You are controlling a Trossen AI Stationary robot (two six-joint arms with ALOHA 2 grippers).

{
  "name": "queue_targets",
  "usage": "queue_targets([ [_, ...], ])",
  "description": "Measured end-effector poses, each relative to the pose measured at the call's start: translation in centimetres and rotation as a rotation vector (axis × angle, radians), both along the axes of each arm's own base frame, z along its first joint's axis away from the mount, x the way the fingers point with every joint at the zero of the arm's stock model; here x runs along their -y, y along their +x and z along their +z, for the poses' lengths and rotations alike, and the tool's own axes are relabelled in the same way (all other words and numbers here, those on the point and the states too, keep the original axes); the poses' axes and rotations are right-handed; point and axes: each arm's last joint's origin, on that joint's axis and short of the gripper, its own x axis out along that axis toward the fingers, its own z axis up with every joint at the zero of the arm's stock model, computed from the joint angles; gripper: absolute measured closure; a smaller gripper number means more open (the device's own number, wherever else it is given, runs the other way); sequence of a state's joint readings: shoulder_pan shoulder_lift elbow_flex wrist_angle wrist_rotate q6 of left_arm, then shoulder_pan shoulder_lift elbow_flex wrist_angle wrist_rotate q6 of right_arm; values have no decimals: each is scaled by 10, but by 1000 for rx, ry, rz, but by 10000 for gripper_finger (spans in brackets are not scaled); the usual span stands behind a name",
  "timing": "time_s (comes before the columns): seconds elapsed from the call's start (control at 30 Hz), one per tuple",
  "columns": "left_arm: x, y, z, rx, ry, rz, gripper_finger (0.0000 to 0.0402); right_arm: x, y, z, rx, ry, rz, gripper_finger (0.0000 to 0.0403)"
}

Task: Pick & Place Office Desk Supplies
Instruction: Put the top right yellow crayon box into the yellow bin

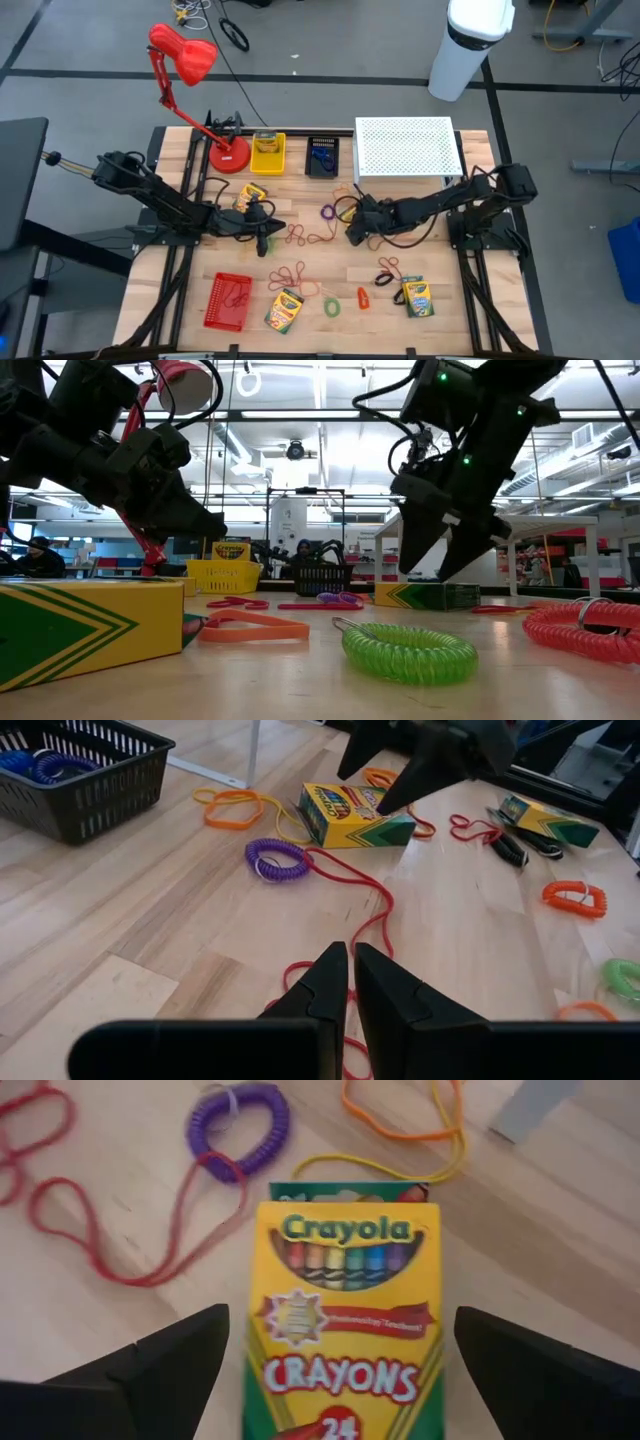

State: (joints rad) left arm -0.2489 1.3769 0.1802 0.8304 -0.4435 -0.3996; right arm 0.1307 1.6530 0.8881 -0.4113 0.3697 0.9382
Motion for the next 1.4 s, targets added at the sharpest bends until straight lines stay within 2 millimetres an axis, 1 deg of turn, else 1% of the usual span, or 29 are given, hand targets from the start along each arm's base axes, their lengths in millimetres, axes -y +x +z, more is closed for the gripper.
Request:
queue_targets([
  [0.23, 0, 0, 0, 1, 0, 0, 371, 0, 5, -18, -45, -11, 3, 3],
  [0.37, 0, 0, 0, 0, 0, 0, 371, -2, 9, -22, -36, 3, 34, 3],
  [0.53, 0, 0, 0, 1, -4, 1, 371, -2, 8, -24, -51, 3, 38, 6],
  [0.7, 0, 0, 0, 7, -25, 14, 371, -2, 8, -24, -61, -6, 55, 38],
  [0.87, -4, 0, 0, 25, -69, 72, 366, -2, 8, -24, -65, -19, 79, 65],
  [1.0, -13, 2, 1, 50, -121, 136, 350, -2, 9, -24, -64, -28, 102, 64],
  [1.13, -24, 4, 1, 60, -207, 135, 324, -3, 12, -22, -46, -39, 141, 49],
  [1.3, -35, 7, 4, 105, -350, 101, 285, -11, 19, -18, 13, -76, 234, 49],
  [1.4, -39, 11, 8, 113, -403, 75, 257, -21, 27, -8, 47, -144, 316, 53],
])
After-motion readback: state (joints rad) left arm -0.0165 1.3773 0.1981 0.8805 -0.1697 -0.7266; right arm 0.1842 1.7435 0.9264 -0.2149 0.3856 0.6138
